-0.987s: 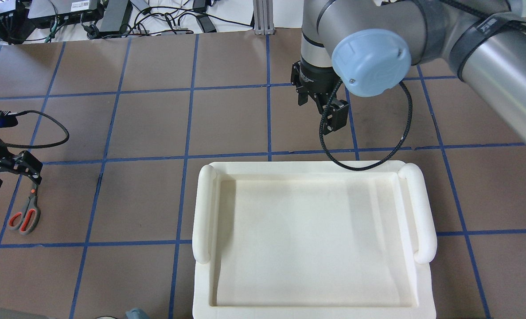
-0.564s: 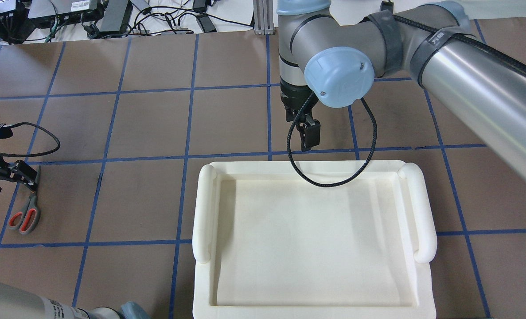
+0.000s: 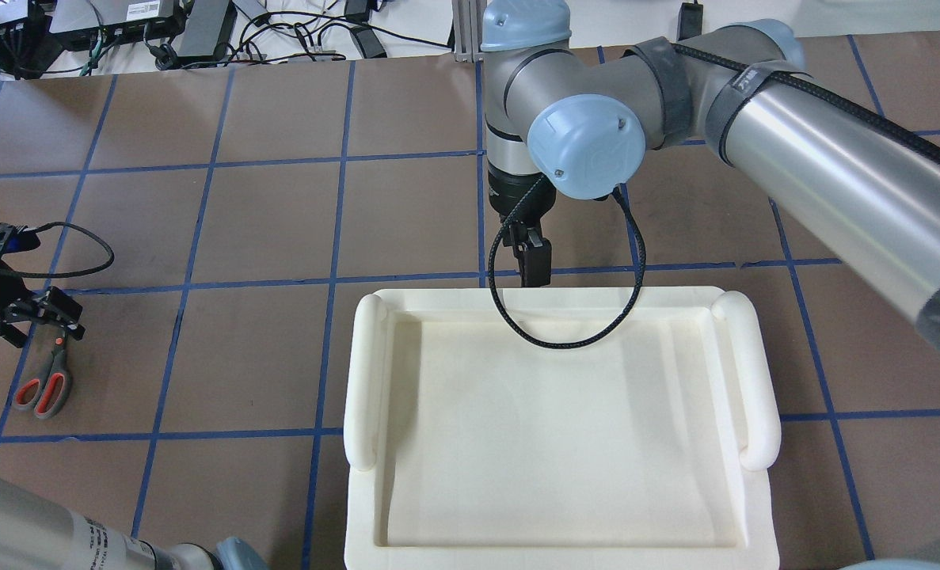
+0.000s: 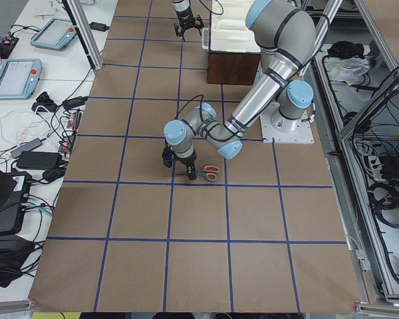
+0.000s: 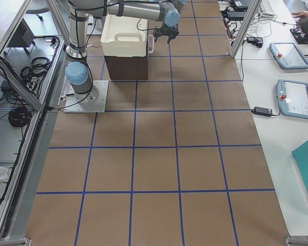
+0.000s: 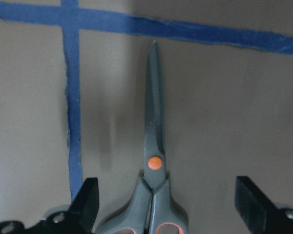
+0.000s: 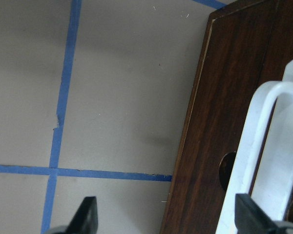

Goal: Place scissors in drawer with both arms

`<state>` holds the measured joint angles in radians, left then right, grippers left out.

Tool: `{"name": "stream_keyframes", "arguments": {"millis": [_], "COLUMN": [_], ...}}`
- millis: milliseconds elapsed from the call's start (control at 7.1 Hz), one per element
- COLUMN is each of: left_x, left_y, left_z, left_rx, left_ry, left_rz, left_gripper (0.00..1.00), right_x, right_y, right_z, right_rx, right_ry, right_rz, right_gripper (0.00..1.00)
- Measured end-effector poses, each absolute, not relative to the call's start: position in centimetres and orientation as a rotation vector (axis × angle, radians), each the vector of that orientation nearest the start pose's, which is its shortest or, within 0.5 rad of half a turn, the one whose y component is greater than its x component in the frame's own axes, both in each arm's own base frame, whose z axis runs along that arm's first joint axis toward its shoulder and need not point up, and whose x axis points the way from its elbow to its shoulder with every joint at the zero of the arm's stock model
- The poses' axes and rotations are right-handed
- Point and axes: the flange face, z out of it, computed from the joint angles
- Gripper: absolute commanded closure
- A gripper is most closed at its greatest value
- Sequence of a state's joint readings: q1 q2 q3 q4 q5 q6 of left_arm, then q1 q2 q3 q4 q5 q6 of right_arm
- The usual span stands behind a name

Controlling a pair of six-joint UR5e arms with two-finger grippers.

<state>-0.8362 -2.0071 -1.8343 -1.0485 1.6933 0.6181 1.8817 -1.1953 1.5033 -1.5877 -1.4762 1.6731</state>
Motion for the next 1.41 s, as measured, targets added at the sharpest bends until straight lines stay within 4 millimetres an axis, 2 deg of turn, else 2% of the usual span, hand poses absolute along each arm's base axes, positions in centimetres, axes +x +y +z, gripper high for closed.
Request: {"name": "stream_keyframes", "arguments": {"millis": [282, 564, 846, 1128, 1268, 1409], "left_x": [28.8, 29.8, 29.8, 29.5, 29.5, 29.5], "left_y": [-49.3, -48.5, -48.0, -47.7, -47.7, -47.7], "left_z": [17.4, 17.1, 16.6, 16.0, 16.0, 16.1], "left_rx": [-0.162, -0.144, -0.134, -0.123, -0.12, -0.118], "left_ry": [3.151, 3.163, 3.164, 3.154, 3.152, 3.15], "left_rz": [0.347, 0.353, 0.349, 0.326, 0.322, 0.319], "left_gripper": [0.07, 0.12, 0.13, 0.3, 0.33, 0.46], "right_x": [31.8, 31.7, 31.8, 31.8, 31.8, 31.8], "right_y": [-52.0, -51.9, -51.9, -52.0, -52.1, -52.1], "right_z": [31.2, 30.7, 30.0, 29.6, 29.4, 29.1], "right_rx": [2.13, 2.175, 2.193, 2.199, 2.2, 2.203], "right_ry": [2.566, 2.555, 2.555, 2.56, 2.564, 2.57], "right_rz": [0.44, 0.462, 0.474, 0.478, 0.479, 0.482], "right_gripper": [0.0, 0.0, 0.0, 0.0, 0.0, 0.0]}}
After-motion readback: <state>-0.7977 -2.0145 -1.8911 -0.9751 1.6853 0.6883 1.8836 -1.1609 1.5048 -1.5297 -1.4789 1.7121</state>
